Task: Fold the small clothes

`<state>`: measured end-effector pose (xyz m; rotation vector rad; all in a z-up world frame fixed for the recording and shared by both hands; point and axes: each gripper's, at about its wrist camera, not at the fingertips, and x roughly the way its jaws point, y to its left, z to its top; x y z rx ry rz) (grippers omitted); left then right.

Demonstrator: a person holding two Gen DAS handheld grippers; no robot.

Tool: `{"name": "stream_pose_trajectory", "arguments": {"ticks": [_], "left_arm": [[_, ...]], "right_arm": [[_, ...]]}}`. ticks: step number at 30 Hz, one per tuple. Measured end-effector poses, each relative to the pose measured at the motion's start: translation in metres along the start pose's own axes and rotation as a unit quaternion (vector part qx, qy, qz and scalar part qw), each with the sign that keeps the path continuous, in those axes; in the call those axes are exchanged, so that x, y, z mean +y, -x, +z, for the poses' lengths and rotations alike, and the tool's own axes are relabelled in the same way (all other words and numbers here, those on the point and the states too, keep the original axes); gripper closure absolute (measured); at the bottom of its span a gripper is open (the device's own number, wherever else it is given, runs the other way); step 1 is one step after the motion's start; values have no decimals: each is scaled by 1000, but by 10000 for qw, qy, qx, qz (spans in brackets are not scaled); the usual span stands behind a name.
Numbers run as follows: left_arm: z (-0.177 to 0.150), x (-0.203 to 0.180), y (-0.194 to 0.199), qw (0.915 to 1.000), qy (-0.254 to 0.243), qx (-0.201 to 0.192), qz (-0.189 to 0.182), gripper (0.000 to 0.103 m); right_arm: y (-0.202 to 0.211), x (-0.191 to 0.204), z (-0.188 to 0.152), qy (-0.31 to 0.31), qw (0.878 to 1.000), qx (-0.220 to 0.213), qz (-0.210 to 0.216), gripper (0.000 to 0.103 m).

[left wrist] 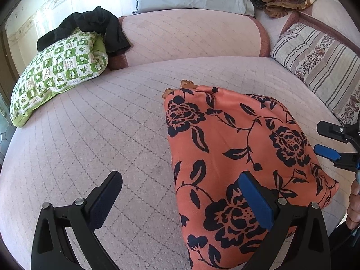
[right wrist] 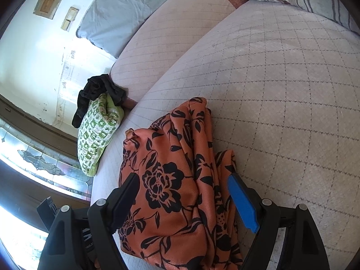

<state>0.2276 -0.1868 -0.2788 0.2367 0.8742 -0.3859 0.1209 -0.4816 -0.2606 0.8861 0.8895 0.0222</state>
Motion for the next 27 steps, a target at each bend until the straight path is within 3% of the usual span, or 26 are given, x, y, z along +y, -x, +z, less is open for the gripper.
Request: {"name": "stream_pose_trajectory", "arguments": {"ticks": [27], "left_arm": [[-6, 2, -1, 9999, -41, 99, 49, 0]], "right_arm": [[3, -4, -2, -63, 9999, 85, -18, 20]]}}
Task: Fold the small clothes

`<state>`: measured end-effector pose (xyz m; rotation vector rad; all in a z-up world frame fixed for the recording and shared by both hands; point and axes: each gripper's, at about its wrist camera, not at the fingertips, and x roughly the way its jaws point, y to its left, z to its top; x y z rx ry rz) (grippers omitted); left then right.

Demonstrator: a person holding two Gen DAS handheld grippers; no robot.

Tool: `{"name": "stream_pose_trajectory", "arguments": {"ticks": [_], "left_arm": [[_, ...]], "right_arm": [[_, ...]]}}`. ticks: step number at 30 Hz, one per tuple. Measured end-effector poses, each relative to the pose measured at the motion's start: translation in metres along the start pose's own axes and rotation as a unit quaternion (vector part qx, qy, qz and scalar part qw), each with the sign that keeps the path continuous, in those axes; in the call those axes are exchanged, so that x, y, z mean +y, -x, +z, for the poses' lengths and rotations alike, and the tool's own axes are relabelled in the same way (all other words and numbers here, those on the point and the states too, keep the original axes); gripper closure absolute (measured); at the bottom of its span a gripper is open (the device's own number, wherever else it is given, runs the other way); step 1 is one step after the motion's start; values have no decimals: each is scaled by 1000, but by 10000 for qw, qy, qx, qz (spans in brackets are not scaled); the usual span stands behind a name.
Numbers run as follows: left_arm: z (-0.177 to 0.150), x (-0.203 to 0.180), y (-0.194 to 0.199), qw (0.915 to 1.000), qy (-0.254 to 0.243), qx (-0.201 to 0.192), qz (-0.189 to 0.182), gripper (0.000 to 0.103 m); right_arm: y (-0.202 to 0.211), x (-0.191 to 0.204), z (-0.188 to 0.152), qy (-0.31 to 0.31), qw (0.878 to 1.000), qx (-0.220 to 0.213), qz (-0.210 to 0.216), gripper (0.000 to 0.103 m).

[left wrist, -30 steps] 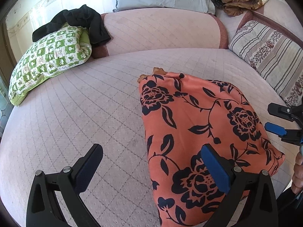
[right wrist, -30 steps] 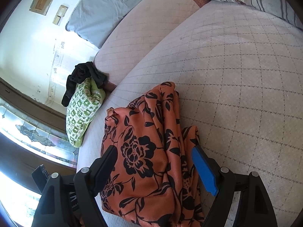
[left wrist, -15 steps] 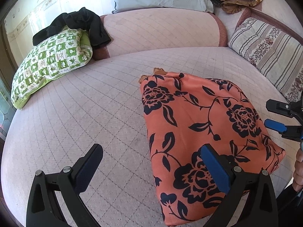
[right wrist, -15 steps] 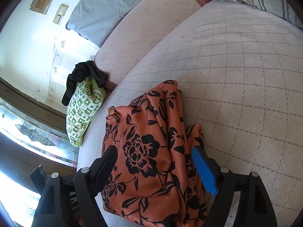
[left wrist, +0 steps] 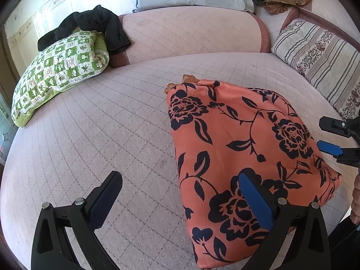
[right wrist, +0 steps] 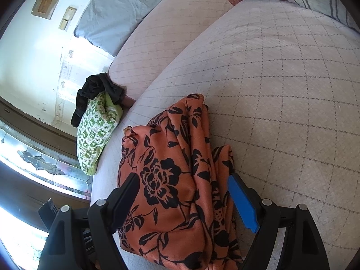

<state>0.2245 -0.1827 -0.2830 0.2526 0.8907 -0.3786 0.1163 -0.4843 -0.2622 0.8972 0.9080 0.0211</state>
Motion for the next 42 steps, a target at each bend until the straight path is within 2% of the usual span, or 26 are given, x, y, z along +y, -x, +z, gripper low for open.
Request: {"name": "stream_pose_trajectory", "arguments": {"ticks": [3, 9, 18, 29, 35, 42], "left_arm": [[0, 1, -6, 9999, 12, 59, -118, 0], [-1, 12, -24, 9950, 392, 355, -841, 0], [6, 13, -39, 9902, 536, 571, -1156, 0], [8, -2, -32, 9944, 115, 424, -964, 0], [10, -2, -33, 9952, 126, 422, -875, 0], [7, 1, -32, 9959, 84, 422, -797, 0]], "right_arm": [[-3, -3, 1, -45, 10000, 57, -4, 20], [-13, -5, 3, -112, 9998, 180, 21, 20], [-36, -15, 5, -354, 9977, 560, 162, 19], [-43, -18, 6, -417, 9966, 617, 352, 19], [-37, -20, 12, -425, 9968, 586, 338, 19], [-20, -20, 18, -351, 9985, 357, 239, 19]]}}
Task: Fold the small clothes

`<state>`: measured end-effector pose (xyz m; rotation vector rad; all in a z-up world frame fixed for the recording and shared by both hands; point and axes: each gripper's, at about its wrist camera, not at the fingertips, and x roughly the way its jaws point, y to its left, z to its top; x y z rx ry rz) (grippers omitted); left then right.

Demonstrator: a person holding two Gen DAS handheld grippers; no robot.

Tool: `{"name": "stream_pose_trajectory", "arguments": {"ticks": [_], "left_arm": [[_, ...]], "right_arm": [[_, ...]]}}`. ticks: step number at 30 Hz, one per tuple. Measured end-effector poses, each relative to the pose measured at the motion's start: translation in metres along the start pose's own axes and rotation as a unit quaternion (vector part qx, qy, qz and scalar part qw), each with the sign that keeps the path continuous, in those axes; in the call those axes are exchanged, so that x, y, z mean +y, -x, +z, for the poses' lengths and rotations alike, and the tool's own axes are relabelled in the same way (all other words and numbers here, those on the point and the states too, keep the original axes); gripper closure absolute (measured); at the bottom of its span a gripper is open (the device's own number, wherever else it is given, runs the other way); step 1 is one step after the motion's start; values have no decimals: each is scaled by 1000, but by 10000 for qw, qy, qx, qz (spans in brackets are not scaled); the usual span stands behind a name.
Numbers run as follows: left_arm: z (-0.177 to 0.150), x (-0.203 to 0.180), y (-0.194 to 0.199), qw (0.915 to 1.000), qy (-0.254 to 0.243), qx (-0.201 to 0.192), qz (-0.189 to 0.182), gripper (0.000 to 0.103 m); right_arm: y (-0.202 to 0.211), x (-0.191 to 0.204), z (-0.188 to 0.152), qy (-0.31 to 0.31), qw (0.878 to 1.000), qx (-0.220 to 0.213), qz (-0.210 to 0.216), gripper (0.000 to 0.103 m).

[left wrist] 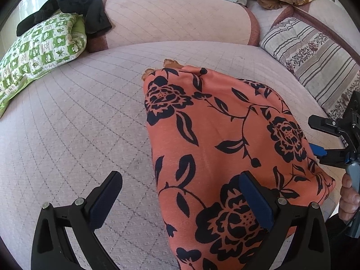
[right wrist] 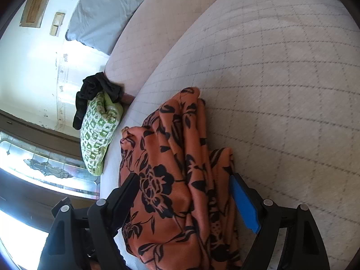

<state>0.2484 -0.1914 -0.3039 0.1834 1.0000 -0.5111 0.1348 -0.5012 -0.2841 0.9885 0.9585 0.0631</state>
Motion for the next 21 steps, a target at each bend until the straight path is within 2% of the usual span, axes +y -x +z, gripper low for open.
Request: {"name": "stream_pose_trajectory", "arguments": {"ticks": [4, 8, 11, 15, 18, 21], "left_arm": [[-2, 2, 0, 10000, 9, 22, -3, 0], [-3, 5, -6, 9997, 76, 175, -147, 0], [-4, 14, -17, 9965, 367, 446, -605, 0], [-5, 29, -30, 9834, 968, 805, -1309, 0], [-5, 27, -29, 9821, 975, 753, -1424, 0], [-6, 19, -30, 9764, 963, 761, -1780, 0]], "right_arm": [[0, -6, 0, -139, 9999, 54, -29, 19], [-15, -9, -3, -84, 9990, 400, -194, 19], [-23, -1, -5, 207, 9981, 493, -293, 19], [-37, 4, -4, 289, 9974, 616, -225, 19], [-53, 10, 1, 308, 9968, 741, -57, 19], [-68, 25, -2, 550, 9952, 797, -147, 20]]}}
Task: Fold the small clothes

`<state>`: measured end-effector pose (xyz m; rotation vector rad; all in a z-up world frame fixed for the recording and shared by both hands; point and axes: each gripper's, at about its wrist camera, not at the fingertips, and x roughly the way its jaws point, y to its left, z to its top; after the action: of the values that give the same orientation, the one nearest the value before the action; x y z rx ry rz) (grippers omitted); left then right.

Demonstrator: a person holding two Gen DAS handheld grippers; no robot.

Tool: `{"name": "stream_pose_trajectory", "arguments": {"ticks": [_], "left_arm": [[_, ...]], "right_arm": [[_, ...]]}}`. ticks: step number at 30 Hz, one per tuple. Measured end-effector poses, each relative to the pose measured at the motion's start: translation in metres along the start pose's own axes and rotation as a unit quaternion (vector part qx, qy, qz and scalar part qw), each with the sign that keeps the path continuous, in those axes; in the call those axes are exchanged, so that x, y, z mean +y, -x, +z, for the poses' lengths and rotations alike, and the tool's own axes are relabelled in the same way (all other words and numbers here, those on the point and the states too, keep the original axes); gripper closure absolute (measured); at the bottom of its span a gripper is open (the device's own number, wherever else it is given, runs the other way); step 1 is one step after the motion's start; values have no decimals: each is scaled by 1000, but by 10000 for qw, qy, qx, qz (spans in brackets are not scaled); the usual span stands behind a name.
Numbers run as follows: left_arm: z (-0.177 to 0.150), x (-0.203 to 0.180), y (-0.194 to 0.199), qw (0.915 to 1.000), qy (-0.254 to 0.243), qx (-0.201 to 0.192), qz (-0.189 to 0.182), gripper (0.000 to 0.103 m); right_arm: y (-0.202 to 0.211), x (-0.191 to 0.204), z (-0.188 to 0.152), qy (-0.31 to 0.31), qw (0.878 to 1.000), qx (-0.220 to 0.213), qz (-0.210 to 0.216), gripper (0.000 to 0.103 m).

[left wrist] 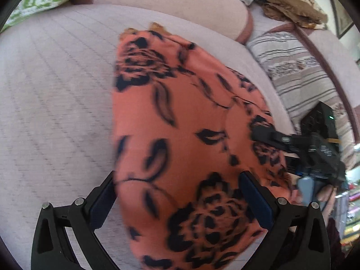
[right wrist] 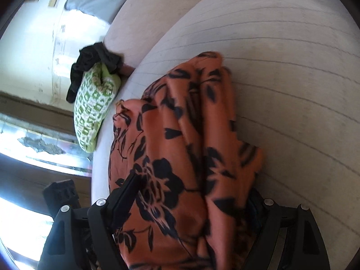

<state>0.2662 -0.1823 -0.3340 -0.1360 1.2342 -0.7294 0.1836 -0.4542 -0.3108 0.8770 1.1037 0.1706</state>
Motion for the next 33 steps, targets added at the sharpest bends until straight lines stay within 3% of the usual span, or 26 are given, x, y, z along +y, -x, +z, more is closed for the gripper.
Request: {"name": "stream_pose_trajectory", "arguments": {"ticks": [2, 4, 6, 9, 12, 16, 22, 26, 33], "left_arm": [[-2, -2, -1, 10000, 24, -46, 47, 0], [0, 1, 1, 9998, 115, -140, 72, 10], [3, 10, 7, 9993, 271, -238, 96, 27], [4, 17, 15, 9987, 355, -345, 84, 47], [3, 18, 25, 9984, 241, -492, 116, 60], [1, 12, 46, 9959, 11, -827, 368, 61], [-3, 18, 100, 9895, -116, -1336, 547, 61], [-20, 26, 122, 9870, -84, -1360, 851, 61], [-37, 38, 123, 9870, 270, -1028, 1210, 61]], "right_arm": [[-6, 10, -3, 156, 9997, -30, -169, 24], [-7, 20, -6, 322, 9990, -75, -308, 34], [-4, 28, -8, 425, 9980, -177, -423, 44], [-1, 44, -12, 728, 9943, -389, -678, 50], [3, 65, -16, 1054, 9890, -646, -810, 52], [8, 86, -21, 1205, 9852, -920, -801, 54], [19, 116, -30, 1451, 9808, -1253, -357, 54], [5, 129, -37, 1512, 9833, -1009, -74, 54], [-29, 127, -55, 1515, 9872, -501, -53, 54]]}}
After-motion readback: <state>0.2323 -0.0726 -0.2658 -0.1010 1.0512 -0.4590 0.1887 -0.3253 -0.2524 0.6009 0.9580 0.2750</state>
